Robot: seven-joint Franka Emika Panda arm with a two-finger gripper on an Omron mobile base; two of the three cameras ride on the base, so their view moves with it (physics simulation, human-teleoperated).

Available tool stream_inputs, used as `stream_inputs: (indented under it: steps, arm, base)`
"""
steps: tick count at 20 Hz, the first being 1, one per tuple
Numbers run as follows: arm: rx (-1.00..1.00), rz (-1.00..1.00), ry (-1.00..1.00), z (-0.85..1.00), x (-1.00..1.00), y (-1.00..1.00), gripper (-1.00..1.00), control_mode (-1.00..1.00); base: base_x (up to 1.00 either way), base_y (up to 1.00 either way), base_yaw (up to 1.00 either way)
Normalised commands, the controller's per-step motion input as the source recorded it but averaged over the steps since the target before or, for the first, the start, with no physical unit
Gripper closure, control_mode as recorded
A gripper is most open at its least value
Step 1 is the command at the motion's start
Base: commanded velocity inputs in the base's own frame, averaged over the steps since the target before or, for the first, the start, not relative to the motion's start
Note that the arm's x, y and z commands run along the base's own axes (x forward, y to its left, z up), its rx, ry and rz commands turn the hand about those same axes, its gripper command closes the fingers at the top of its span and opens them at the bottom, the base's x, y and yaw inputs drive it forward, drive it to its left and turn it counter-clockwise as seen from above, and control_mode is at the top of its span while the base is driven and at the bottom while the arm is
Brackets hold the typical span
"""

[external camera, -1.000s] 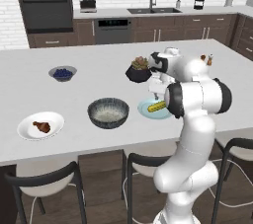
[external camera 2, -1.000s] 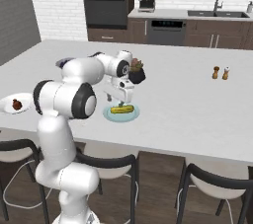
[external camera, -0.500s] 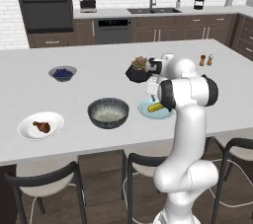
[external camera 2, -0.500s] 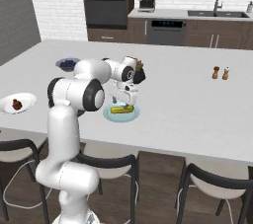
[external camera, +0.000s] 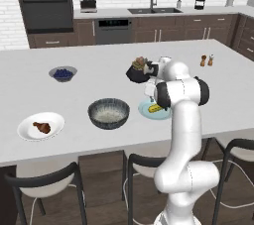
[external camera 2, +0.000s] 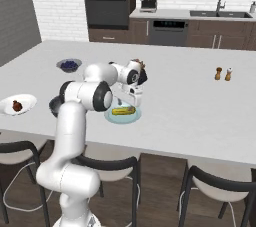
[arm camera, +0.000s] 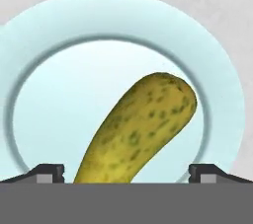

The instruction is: Pick the chicken drumstick and cucumber from their plates and place them in the bowl. Then put the bowl in the fridge.

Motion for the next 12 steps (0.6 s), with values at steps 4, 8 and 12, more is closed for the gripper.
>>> stream_inputs:
  steps: [4,8,12]
  arm:
    - [0.0,0.0,0.0,-0.28,0.25,-0.06,-1.0,-1.0]
    - [0.0,0.0,0.0,-0.2,0.03,0.0,-1.0,-1.0]
    - [0.0,0.0,0.04,-0.26,-0.08,0.0,-1.0,-1.0]
  base:
    - [0.0,0.0,0.0]
    - [0.0,0.0,0.0]
    - [0.0,0.0,0.0]
